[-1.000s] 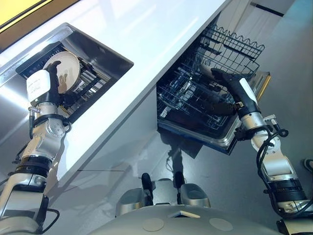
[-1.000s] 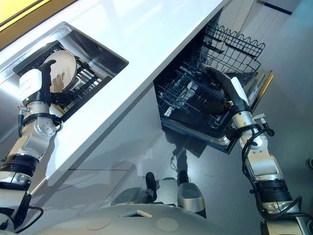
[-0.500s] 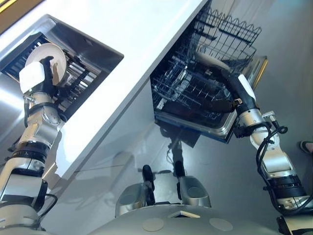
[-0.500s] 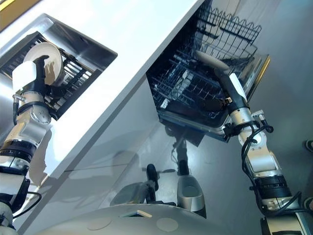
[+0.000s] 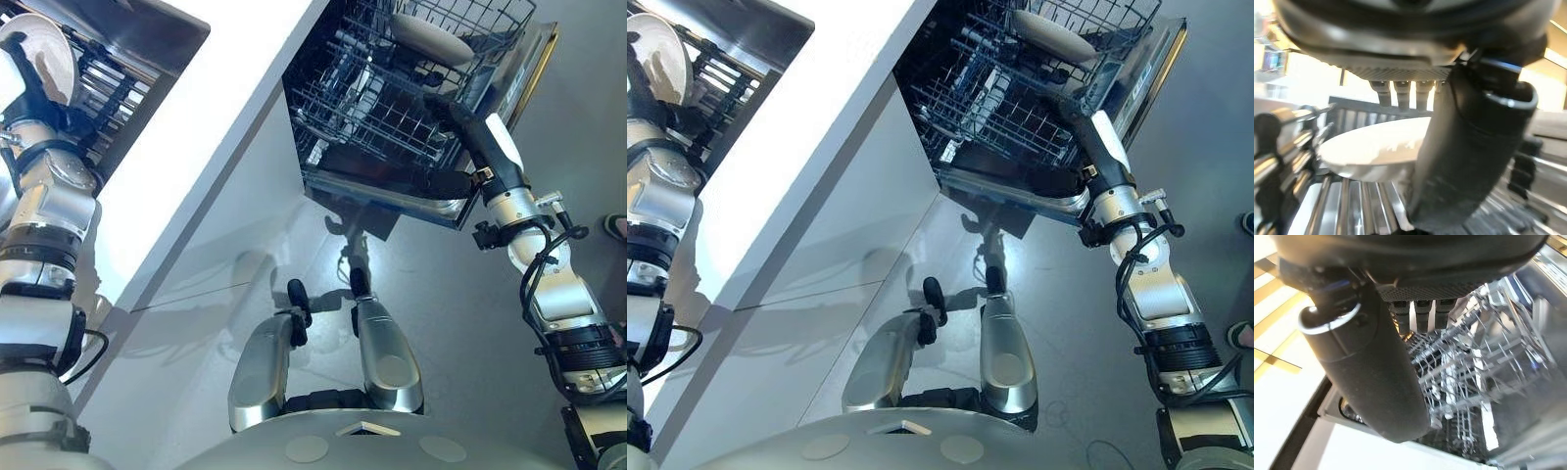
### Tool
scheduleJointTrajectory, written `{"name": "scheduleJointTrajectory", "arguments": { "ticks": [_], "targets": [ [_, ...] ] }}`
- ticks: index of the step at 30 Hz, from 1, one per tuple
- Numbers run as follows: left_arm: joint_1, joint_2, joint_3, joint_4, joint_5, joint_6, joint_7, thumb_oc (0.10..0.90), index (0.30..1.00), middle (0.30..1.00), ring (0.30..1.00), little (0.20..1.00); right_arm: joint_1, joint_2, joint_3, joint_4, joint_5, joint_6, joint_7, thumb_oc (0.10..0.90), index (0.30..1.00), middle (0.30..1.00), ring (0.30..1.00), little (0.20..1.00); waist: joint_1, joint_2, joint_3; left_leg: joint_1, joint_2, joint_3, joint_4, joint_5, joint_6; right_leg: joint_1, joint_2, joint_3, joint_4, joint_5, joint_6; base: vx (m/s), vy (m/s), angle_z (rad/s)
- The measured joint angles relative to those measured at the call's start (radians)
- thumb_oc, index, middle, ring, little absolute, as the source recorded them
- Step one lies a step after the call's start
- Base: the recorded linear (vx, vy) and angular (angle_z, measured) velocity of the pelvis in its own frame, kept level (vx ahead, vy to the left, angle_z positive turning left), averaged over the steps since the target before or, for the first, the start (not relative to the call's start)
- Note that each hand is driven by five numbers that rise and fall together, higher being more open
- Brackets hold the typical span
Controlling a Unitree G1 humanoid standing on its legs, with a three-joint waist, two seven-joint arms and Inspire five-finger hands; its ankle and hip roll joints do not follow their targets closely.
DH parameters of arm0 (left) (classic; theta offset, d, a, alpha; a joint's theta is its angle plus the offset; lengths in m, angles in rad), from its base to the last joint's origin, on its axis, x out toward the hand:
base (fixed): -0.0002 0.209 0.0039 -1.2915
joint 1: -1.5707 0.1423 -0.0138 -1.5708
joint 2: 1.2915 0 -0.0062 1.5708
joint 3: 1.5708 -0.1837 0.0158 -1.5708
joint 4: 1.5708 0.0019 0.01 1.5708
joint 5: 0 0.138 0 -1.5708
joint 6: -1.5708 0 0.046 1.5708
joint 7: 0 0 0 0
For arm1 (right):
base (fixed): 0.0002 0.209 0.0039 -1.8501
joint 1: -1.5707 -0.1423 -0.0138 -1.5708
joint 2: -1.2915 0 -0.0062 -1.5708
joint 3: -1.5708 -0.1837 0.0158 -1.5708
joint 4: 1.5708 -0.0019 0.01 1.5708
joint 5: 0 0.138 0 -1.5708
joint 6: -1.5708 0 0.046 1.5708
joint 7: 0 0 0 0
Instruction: Pick up plates and place into dishwasher.
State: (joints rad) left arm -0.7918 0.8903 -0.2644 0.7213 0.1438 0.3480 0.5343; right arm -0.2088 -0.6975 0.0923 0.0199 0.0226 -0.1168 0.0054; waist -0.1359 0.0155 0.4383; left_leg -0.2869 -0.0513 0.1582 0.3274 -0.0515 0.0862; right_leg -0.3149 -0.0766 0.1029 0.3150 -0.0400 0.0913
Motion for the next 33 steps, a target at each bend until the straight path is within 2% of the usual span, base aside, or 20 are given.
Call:
{"name": "scheduleJointTrajectory", "arguments": {
  "ticks": [2, 3, 6, 9, 12, 19, 24, 26, 27, 29, 33],
  "targets": [
    [-0.014, 0.002, 0.008, 0.001, -0.077, -0.001, 0.020, 0.141, 0.335, 0.335, 0.335, 0.241, 0.002, 0.000, 0.008, 0.003, 0.002, 0.000, 0.000, 0.800, 0.900, 0.900, 0.900, 0.900, 0.000, -0.001, 0.000, -0.022, -0.002, -0.004, 0.012, 0.000, 0.000, -0.017, -0.002, 0.001, 0.007, 0.000, 0.001, -0.08, -0.024, 0.03],
    [-0.017, 0.006, 0.019, -0.006, -0.129, -0.008, 0.026, 0.100, 0.300, 0.300, 0.300, 0.200, 0.002, 0.000, 0.009, 0.003, 0.007, 0.000, 0.000, 0.800, 0.900, 0.900, 0.900, 0.900, 0.001, -0.001, 0.001, -0.034, -0.002, -0.005, 0.021, -0.002, 0.003, -0.031, -0.003, 0.000, 0.017, 0.000, 0.001, -0.05, -0.053, 0.06],
    [-0.011, -0.007, 0.101, -0.031, -0.312, -0.049, 0.041, 0.100, 0.300, 0.300, 0.300, 0.200, 0.002, 0.004, 0.018, 0.010, 0.018, 0.000, -0.014, 0.800, 0.900, 0.900, 0.900, 0.900, 0.008, -0.002, 0.001, -0.056, -0.004, -0.019, 0.034, -0.003, 0.004, -0.046, -0.005, -0.011, 0.027, -0.001, 0.001, 0.00, -0.047, 0.09],
    [0.002, -0.023, 0.183, -0.037, -0.366, -0.090, 0.179, 0.100, 0.300, 0.300, 0.300, 0.200, 0.000, 0.008, 0.036, 0.007, 0.018, 0.002, -0.025, 0.800, 0.900, 0.900, 0.900, 0.900, 0.011, -0.005, 0.003, -0.055, -0.004, -0.026, 0.034, -0.002, 0.004, -0.042, -0.004, -0.016, 0.027, -0.001, 0.001, 0.03, -0.031, 0.04],
    [0.020, -0.040, 0.241, -0.041, -0.408, -0.142, 0.256, 0.100, 0.300, 0.300, 0.300, 0.200, 0.005, 0.015, 0.036, 0.007, 0.018, 0.019, -0.031, 0.800, 0.900, 0.900, 0.900, 0.900, 0.006, -0.005, 0.003, -0.044, -0.004, -0.042, 0.033, 0.000, 0.001, -0.019, -0.004, -0.032, 0.018, -0.002, -0.003, 0.05, -0.024, 0.11],
    [0.082, -0.070, 0.247, -0.080, -0.418, -0.193, 0.283, 0.100, 0.300, 0.300, 0.300, 0.200, 0.019, 0.037, 0.033, -0.013, 0.018, 0.028, -0.031, 0.800, 0.900, 0.900, 0.900, 0.900, 0.002, -0.004, -0.001, 0.022, -0.014, -0.066, 0.008, -0.005, -0.002, 0.052, -0.013, -0.058, -0.004, -0.010, -0.006, 0.04, -0.033, 0.08],
    [0.161, -0.106, 0.311, -0.166, -0.371, -0.250, 0.359, 0.100, 0.300, 0.300, 0.300, 0.200, 0.062, 0.067, 0.032, -0.047, 0.017, 0.027, -0.017, 0.800, 0.900, 0.900, 0.900, 0.900, 0.004, -0.002, -0.014, 0.062, -0.019, -0.071, -0.023, -0.004, -0.001, 0.088, -0.016, -0.062, -0.028, -0.016, -0.006, 0.02, -0.047, 0.02],
    [0.195, -0.125, 0.331, -0.200, -0.316, -0.307, 0.396, 0.100, 0.300, 0.300, 0.300, 0.200, 0.087, 0.079, 0.023, -0.053, 0.017, 0.027, -0.008, 0.800, 0.900, 0.900, 0.900, 0.900, 0.004, -0.003, -0.015, 0.089, -0.020, -0.077, -0.038, -0.002, 0.001, 0.118, -0.015, -0.066, -0.046, -0.016, -0.006, 0.03, -0.073, 0.02],
    [0.221, -0.150, 0.366, -0.223, -0.252, -0.368, 0.472, 0.100, 0.300, 0.300, 0.300, 0.200, 0.110, 0.096, 0.006, -0.060, 0.017, 0.026, 0.005, 0.800, 0.900, 0.900, 0.900, 0.900, 0.004, -0.002, -0.020, 0.110, -0.020, -0.080, -0.054, -0.002, 0.000, 0.142, -0.015, -0.069, -0.065, -0.016, -0.006, 0.02, -0.075, 0.03],
    [0.259, -0.172, 0.401, -0.248, -0.192, -0.419, 0.528, 0.100, 0.300, 0.300, 0.300, 0.200, 0.135, 0.106, -0.010, -0.061, 0.017, 0.024, 0.011, 0.800, 0.900, 0.900, 0.900, 0.900, 0.004, 0.000, -0.032, 0.125, -0.020, -0.085, -0.069, -0.001, -0.001, 0.160, -0.015, -0.077, -0.084, -0.016, -0.006, 0.01, -0.080, 0.09],
    [0.337, -0.181, 0.432, -0.282, -0.111, -0.451, 0.549, 0.100, 0.300, 0.300, 0.300, 0.200, 0.169, 0.135, -0.049, -0.066, 0.017, 0.021, 0.028, 0.800, 0.900, 0.900, 0.900, 0.900, 0.022, -0.001, -0.057, 0.163, -0.019, -0.100, -0.118, 0.013, -0.011, 0.202, -0.013, -0.094, -0.131, -0.010, -0.014, 0.01, -0.092, 0.10]
  ]
}}
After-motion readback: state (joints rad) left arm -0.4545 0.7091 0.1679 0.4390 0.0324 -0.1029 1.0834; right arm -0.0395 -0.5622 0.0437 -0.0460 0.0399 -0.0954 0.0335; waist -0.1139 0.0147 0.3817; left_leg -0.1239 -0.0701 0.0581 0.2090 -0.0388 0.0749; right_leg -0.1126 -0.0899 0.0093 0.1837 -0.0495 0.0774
